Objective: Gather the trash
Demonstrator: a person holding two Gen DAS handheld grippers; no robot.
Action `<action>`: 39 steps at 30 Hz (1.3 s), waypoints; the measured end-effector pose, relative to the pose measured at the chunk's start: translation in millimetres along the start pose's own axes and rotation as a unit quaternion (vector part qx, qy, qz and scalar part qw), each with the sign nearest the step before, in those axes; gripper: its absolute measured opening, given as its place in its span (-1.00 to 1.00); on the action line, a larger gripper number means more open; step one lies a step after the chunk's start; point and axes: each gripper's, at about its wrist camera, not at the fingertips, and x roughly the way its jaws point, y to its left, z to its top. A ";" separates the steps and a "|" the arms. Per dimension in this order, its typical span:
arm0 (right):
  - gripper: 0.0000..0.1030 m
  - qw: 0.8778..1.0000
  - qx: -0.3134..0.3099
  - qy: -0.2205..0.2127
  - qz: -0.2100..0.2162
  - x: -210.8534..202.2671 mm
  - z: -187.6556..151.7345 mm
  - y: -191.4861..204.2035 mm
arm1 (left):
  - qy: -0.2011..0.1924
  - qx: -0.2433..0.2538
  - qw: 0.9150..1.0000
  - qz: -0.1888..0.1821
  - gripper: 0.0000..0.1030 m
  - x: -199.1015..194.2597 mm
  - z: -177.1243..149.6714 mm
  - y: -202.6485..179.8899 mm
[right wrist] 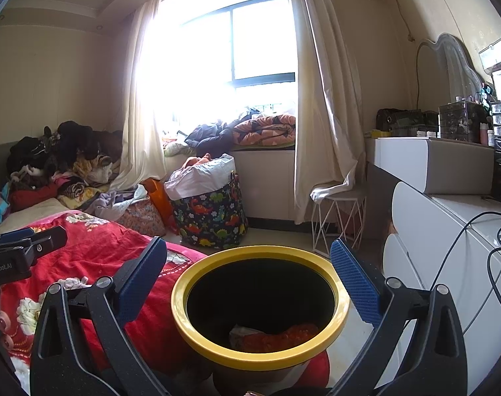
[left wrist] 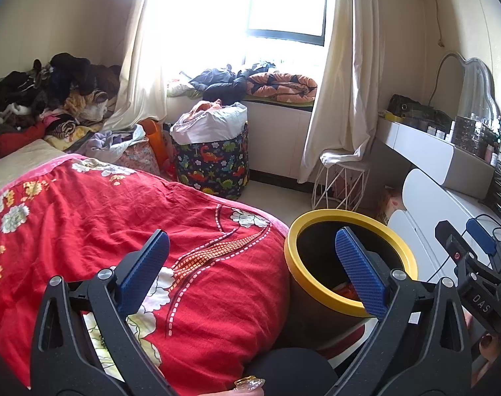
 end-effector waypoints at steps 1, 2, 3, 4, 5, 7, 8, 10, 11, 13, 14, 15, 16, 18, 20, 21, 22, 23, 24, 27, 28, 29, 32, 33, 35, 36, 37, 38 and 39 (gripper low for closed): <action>0.88 1.000 0.000 0.001 0.000 0.4 0.0 0.1 | 0.000 0.000 1.000 0.001 0.79 -0.1 0.0 -0.4; 0.88 1.000 0.000 0.001 -0.001 0.5 -0.1 0.2 | 0.000 -0.001 1.000 0.000 0.79 -0.4 0.1 -0.4; 0.88 1.000 -0.001 0.001 -0.001 0.0 -0.1 -0.1 | 0.000 -0.001 1.000 0.000 0.79 -0.2 0.0 0.0; 0.88 1.000 0.000 0.001 0.000 0.1 0.1 0.0 | -0.001 0.000 1.000 0.001 0.79 -0.2 0.1 -0.5; 0.88 1.000 -0.001 0.000 -0.001 0.0 -0.3 -0.4 | -0.001 0.000 1.000 0.000 0.79 -0.5 0.3 -0.7; 0.88 1.000 0.000 0.000 -0.001 0.2 -0.8 -0.9 | -0.002 0.000 1.000 0.000 0.79 -1.0 0.7 -1.2; 0.88 1.000 0.000 0.000 -0.001 0.3 -0.8 -0.8 | -0.003 0.000 1.000 -0.001 0.79 -1.5 1.1 -2.0; 0.88 1.000 0.000 0.000 -0.001 0.2 -0.9 -1.1 | -0.003 0.000 1.000 -0.002 0.79 -1.7 2.5 -4.7; 0.88 1.000 0.000 0.000 -0.001 0.1 -0.8 -1.0 | -0.003 0.000 1.000 -0.002 0.79 -1.8 2.4 -4.8; 0.88 1.000 0.001 -0.001 -0.002 -0.1 -0.8 -1.0 | -0.003 0.001 1.000 -0.001 0.79 -1.8 2.7 -6.1; 0.88 1.000 0.001 -0.001 -0.003 0.3 -0.5 -0.6 | -0.003 0.001 1.000 -0.001 0.79 -1.4 3.2 -7.2; 0.88 1.000 0.001 -0.001 -0.003 -0.1 -0.8 -1.2 | -0.004 0.000 1.000 -0.001 0.79 -1.6 3.1 -7.2; 0.88 1.000 0.001 0.000 -0.003 0.1 -0.5 -1.0 | -0.004 0.000 1.000 -0.002 0.79 -1.7 2.8 -6.7; 0.88 1.000 0.001 0.000 -0.003 0.2 -0.6 -1.2 | -0.003 0.000 1.000 -0.001 0.79 -1.3 3.0 -7.3; 0.88 1.000 0.001 -0.001 -0.003 0.0 -0.5 -1.4 | -0.003 -0.001 1.000 -0.002 0.79 -1.3 2.9 -7.1; 0.88 1.000 0.001 -0.001 -0.003 0.1 -0.6 -1.6 | -0.003 0.000 1.000 -0.001 0.79 -1.2 2.7 -7.4; 0.88 1.000 0.001 -0.001 -0.003 0.1 -0.8 -2.0 | -0.003 -0.001 1.000 -0.002 0.79 -2.0 2.2 -6.6; 0.88 1.000 0.001 -0.001 -0.003 0.3 -0.7 -2.1 | -0.002 -0.001 1.000 -0.003 0.79 -1.9 2.2 -7.1; 0.88 1.000 0.001 -0.001 -0.003 0.3 -0.5 -2.1 | -0.002 -0.001 1.000 -0.002 0.79 -1.9 2.2 -7.6; 0.88 1.000 0.002 0.000 -0.002 -1.1 -1.8 -3.0 | -0.001 -0.001 1.000 -0.002 0.79 -1.7 2.3 -7.5; 0.88 1.000 0.002 0.002 0.001 -1.5 -2.1 -3.3 | 0.000 -0.002 1.000 -0.002 0.79 -1.6 2.5 -7.6; 0.88 1.000 0.004 0.009 0.003 0.2 -1.7 -2.1 | 0.003 -0.003 1.000 -0.001 0.79 -1.4 2.9 -7.0; 0.88 0.999 0.014 0.023 0.019 8.3 5.2 2.8 | 0.003 -0.011 1.000 0.018 0.79 -5.2 3.5 3.5; 0.88 0.999 0.013 0.029 0.029 12.7 8.7 8.1 | 0.001 -0.014 1.000 0.028 0.79 -7.7 4.4 11.5; 0.88 0.997 0.001 0.041 0.069 23.4 17.9 27.9 | 0.004 -0.033 0.998 0.053 0.79 -12.9 5.5 37.1; 0.88 0.994 -0.010 0.047 0.103 30.4 23.7 48.0 | 0.014 -0.056 0.996 0.072 0.79 -17.2 4.5 63.0; 0.88 0.991 -0.016 0.051 0.123 34.3 26.3 60.9 | 0.022 -0.072 0.993 0.091 0.79 -20.4 2.5 82.5; 0.88 0.985 -0.029 0.065 0.160 41.7 29.5 85.8 | 0.032 -0.086 0.989 0.116 0.79 -23.7 -0.7 102.5; 0.88 0.974 -0.040 0.086 0.206 49.3 31.7 116.3 | 0.048 -0.111 0.979 0.166 0.79 -31.7 -9.8 138.4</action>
